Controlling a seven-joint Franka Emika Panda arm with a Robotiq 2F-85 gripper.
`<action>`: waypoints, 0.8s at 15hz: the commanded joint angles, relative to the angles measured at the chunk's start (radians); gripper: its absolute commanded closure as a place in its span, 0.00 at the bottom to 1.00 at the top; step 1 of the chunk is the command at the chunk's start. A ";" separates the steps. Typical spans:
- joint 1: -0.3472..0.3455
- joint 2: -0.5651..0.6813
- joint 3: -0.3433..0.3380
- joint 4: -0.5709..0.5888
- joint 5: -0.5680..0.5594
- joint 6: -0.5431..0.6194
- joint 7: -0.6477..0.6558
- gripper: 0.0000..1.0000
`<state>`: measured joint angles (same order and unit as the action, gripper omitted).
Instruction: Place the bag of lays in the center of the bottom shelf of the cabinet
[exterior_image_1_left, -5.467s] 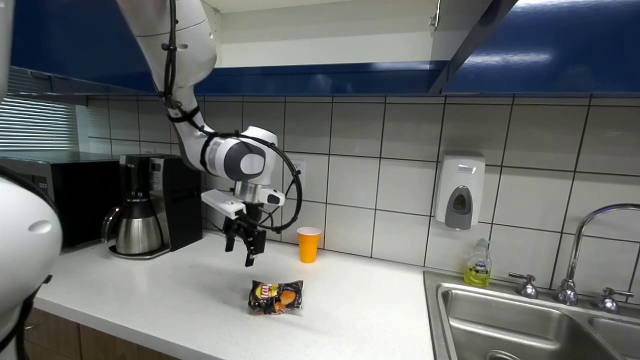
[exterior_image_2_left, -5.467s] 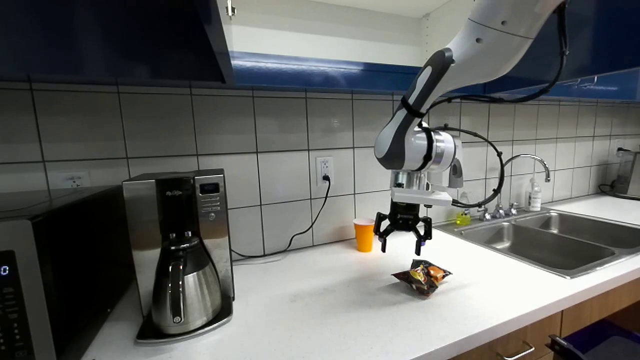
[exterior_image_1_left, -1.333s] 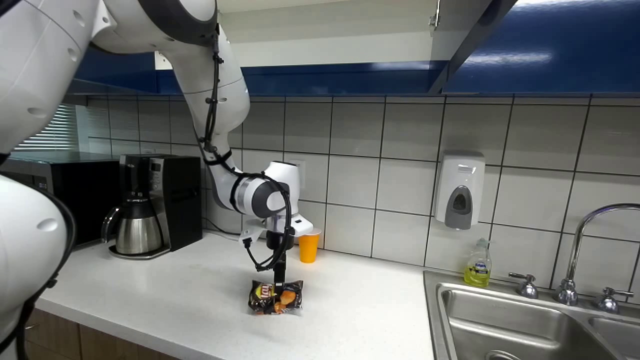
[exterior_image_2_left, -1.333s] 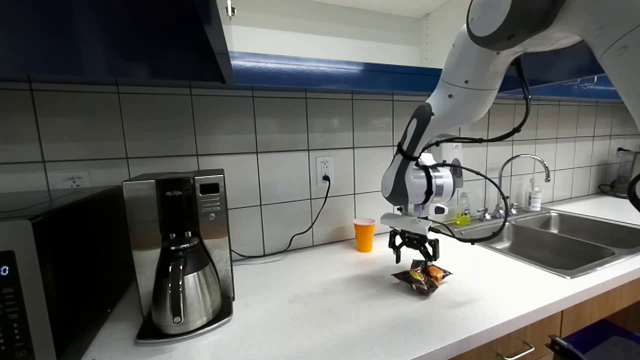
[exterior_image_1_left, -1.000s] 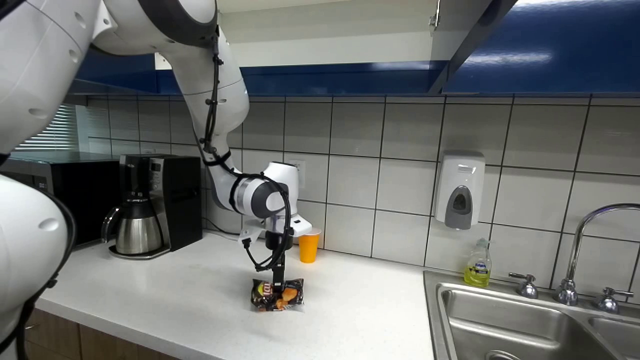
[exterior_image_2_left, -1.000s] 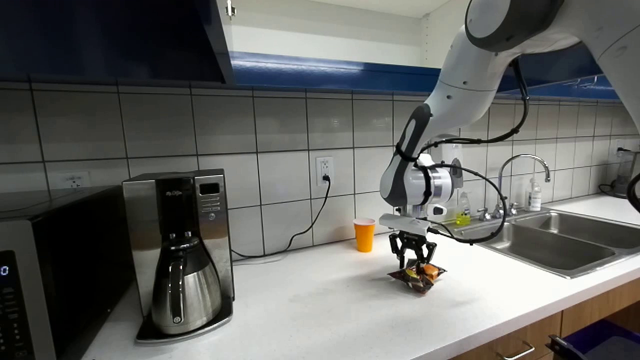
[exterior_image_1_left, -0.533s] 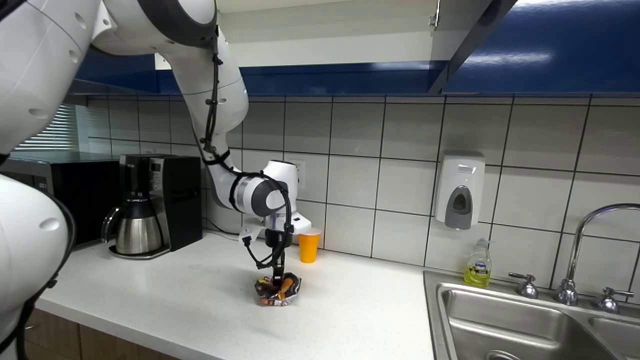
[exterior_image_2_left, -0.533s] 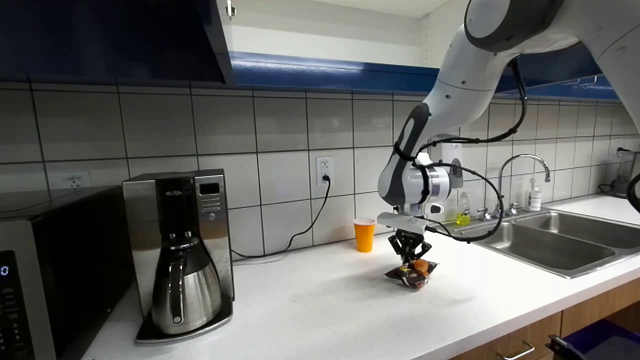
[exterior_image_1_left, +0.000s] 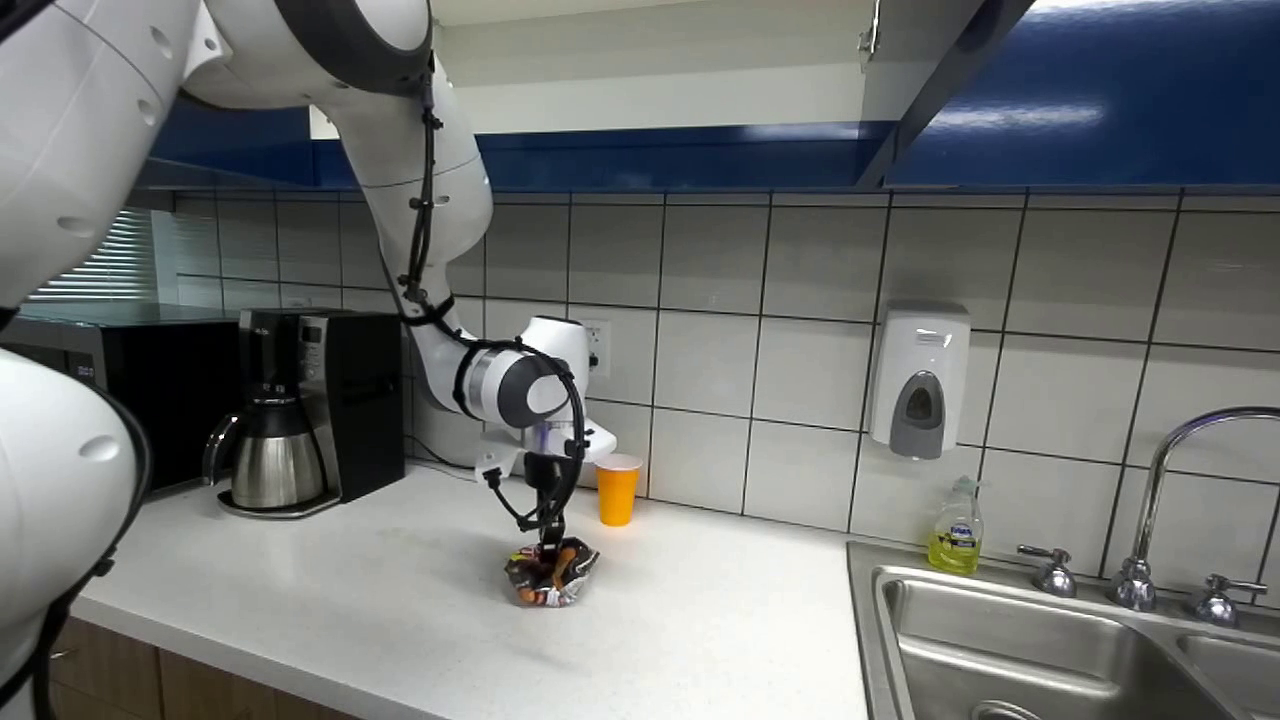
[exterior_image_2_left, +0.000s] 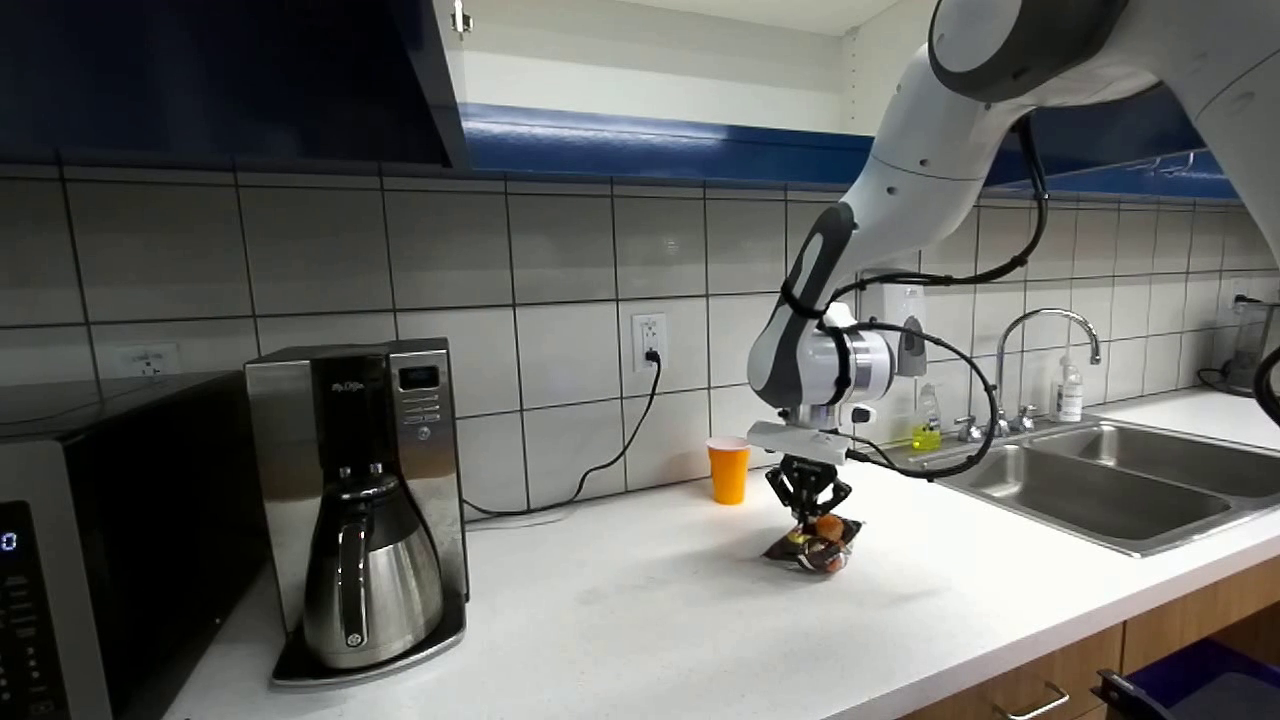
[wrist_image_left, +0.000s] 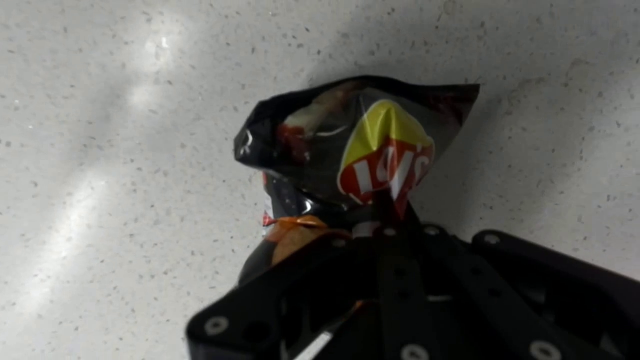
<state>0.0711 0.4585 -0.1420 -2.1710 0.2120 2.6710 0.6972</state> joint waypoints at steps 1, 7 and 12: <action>-0.029 -0.045 0.046 -0.012 -0.001 -0.036 -0.119 1.00; -0.034 -0.104 0.078 -0.026 -0.017 -0.090 -0.346 1.00; -0.036 -0.168 0.096 -0.042 -0.047 -0.174 -0.512 1.00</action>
<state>0.0661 0.3632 -0.0798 -2.1798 0.1965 2.5622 0.2811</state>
